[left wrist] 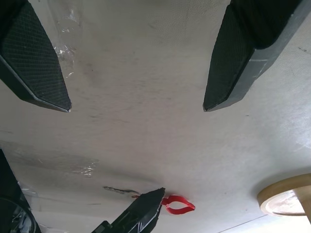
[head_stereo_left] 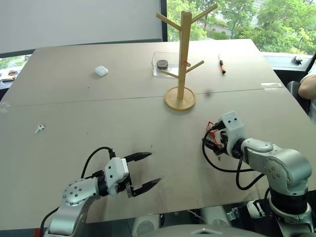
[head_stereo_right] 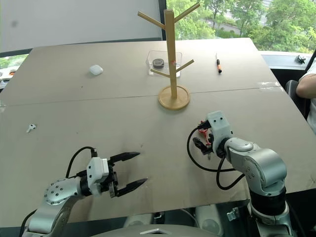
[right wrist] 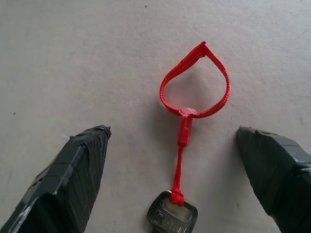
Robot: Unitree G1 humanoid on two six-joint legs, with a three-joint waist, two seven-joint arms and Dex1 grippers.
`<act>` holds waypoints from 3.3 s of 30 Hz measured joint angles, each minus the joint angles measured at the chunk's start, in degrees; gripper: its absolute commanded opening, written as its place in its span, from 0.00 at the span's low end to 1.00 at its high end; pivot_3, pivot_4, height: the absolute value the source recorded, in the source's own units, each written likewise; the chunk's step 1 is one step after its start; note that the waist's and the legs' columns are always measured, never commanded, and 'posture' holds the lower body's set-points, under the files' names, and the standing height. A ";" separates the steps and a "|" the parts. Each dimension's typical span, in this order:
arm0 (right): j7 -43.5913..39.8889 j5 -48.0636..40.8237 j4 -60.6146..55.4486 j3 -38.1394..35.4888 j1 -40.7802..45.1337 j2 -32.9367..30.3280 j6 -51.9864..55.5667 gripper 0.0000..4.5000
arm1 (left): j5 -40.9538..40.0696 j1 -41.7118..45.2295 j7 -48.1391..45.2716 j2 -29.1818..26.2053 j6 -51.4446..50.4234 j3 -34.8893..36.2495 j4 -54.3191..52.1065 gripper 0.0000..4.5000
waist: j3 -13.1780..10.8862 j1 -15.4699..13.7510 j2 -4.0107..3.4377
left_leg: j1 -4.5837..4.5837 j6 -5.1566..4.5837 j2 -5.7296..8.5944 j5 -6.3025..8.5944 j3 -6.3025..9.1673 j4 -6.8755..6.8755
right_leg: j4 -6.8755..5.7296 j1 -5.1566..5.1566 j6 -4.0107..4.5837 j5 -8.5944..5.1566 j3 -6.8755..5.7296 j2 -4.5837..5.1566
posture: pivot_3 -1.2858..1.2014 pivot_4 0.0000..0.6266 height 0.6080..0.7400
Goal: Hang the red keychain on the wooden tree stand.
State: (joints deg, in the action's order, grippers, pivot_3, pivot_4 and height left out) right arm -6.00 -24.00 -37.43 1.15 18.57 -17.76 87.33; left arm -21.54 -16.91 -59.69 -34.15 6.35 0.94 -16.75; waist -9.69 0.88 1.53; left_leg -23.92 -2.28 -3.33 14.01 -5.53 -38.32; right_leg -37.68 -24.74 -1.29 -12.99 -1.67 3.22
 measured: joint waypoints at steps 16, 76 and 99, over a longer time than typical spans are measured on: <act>-1.70 1.30 0.59 1.23 0.68 -0.45 -0.09 0.01 | -0.81 1.88 5.87 -0.37 -8.31 -0.98 -7.92 1.00 | 0.00 0.00 0.00 | 0.00 0.00 0.00 0.00 0.00 0.07 | 0.04 -0.02 0.00 -0.03 0.00 0.00 | 0.52 0.24 1.00; -17.18 23.30 20.15 9.51 13.98 1.56 -66.24 0.01 | -11.64 36.23 36.20 9.84 -41.13 3.08 -11.93 1.00 | -0.09 -0.16 0.05 | -0.02 0.11 0.15 -0.08 -0.02 0.00 | -0.01 0.02 -0.06 0.23 0.08 -0.22 | 0.52 0.24 1.00; -13.41 23.50 30.02 7.07 17.30 6.01 -68.73 0.99 | -11.80 37.45 37.73 10.45 -43.05 3.06 -12.12 1.00 | -0.09 -0.12 0.05 | -0.02 0.15 0.15 -0.10 -0.03 0.00 | -0.03 0.01 -0.05 0.24 0.09 -0.22 | 0.52 0.24 1.00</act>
State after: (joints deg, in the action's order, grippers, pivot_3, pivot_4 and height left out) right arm -19.41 -0.50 -7.42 8.21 35.87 -11.75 18.60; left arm -33.34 20.54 -21.96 -23.70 -36.70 4.00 -28.87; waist -9.78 0.76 1.58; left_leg -23.94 -2.13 -3.19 13.92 -5.56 -38.32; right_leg -37.72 -24.73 -1.34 -12.76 -1.58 3.00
